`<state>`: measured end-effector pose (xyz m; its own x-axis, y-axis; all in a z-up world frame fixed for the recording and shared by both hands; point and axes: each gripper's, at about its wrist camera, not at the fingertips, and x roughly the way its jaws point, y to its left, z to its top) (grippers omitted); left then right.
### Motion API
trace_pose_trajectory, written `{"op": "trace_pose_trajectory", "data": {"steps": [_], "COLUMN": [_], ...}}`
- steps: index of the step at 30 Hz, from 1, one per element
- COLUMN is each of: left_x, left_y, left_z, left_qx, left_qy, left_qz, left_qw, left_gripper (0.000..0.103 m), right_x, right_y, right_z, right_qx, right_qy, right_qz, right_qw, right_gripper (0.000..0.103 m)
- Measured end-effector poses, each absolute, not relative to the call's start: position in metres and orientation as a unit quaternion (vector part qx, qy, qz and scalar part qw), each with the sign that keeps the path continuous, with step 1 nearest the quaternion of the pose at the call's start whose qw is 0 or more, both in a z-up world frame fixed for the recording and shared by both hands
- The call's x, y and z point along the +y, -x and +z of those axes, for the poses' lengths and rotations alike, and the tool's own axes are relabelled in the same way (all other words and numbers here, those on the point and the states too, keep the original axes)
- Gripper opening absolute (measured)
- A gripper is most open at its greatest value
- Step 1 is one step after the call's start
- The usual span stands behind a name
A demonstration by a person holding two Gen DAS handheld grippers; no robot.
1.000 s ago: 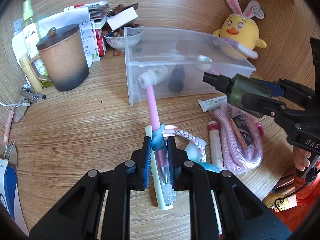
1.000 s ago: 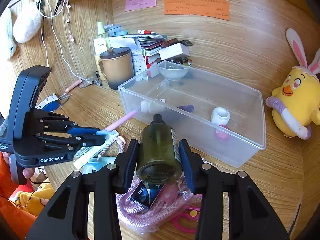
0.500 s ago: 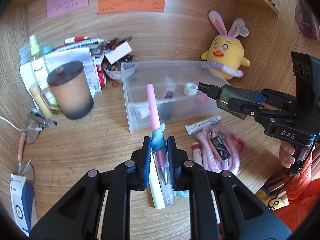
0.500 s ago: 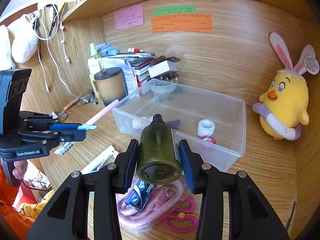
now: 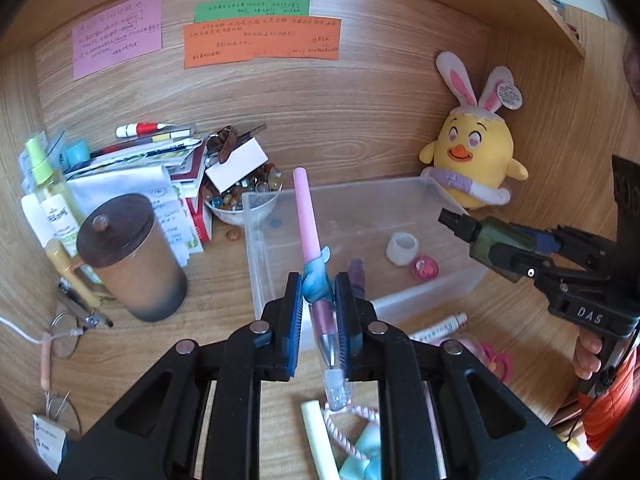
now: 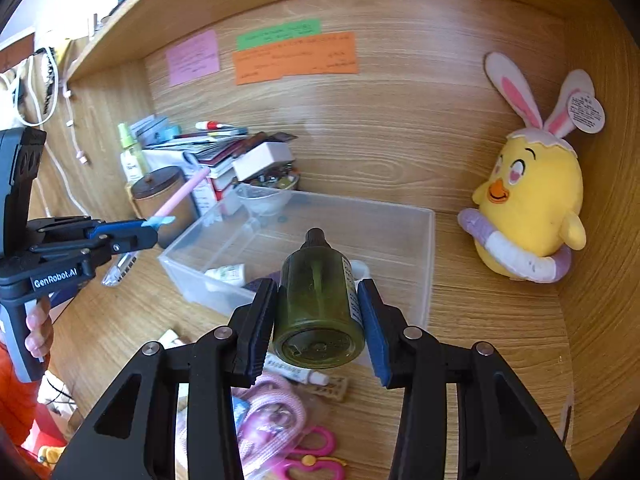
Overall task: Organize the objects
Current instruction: 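Carry both items into the clear box and open both tools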
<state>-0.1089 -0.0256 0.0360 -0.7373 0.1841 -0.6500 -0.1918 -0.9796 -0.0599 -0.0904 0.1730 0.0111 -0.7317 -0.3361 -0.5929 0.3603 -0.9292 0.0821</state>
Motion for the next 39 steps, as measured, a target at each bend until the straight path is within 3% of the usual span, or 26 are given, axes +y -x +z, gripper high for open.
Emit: {"op": "trace_pose_trajectory", "data": {"steps": [18,33,39], "left_x": [-0.013,-0.001,-0.006], "left_y": [0.186,0.19,0.173], "left_z": [0.0,-0.012,0.002], "left_qx": [-0.005,0.022,0.025], "left_qy": [0.424,0.437,0.415], "left_qz": [0.898,0.891,0.901], "left_qw": [0.12,0.124,0.122], "left_gripper": [0.015,0.015,0.033], "right_x": [0.178,0.165,0.168], "right_y": [0.158,0.165,0.155], "right_z": [-0.022,-0.033,-0.025], "right_qx": [0.007,0.037,0.032], "right_qy": [-0.366,-0.385,-0.382], "right_qz": [-0.92,-0.913,-0.913], "right_qw": [0.139,0.13,0.141], "right_gripper": [0.038,0.038,0.043]}}
